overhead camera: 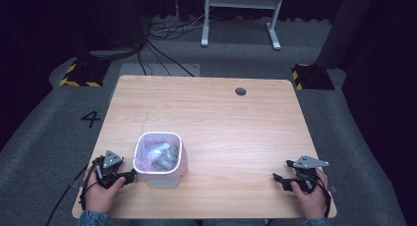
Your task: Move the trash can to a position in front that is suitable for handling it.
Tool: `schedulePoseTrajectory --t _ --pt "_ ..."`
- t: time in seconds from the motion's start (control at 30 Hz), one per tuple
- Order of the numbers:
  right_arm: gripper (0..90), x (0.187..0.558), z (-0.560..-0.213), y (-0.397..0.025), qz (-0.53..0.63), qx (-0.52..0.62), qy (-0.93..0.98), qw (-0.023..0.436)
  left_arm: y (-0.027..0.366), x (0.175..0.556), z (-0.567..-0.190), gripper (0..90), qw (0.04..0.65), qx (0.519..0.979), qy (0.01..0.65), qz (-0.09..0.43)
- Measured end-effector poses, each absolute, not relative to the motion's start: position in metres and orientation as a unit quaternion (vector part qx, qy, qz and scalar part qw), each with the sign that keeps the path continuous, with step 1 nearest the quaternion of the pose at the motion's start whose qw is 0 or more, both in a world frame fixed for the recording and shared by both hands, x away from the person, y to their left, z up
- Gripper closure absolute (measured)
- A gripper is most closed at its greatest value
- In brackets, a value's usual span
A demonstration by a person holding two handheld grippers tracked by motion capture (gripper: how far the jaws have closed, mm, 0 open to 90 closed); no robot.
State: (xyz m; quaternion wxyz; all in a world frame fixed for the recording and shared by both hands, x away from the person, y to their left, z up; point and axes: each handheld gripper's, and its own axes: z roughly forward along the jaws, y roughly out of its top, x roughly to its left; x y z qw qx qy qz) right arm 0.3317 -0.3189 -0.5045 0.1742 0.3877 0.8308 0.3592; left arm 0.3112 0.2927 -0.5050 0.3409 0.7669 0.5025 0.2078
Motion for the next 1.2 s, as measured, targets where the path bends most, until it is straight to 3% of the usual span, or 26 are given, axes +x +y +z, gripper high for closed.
schedulePoseTrajectory --t 0.83,1.2 --pt "20.6 0.331 -0.504 -0.318 0.359 0.388 0.831 0.175 0.306 0.293 -0.437 27.4 0.397 0.716 0.500 0.282" --pt "20.3 0.331 -0.504 -0.318 0.359 0.389 0.830 0.175 0.277 0.305 -0.454 28.1 0.396 0.750 0.473 0.239"
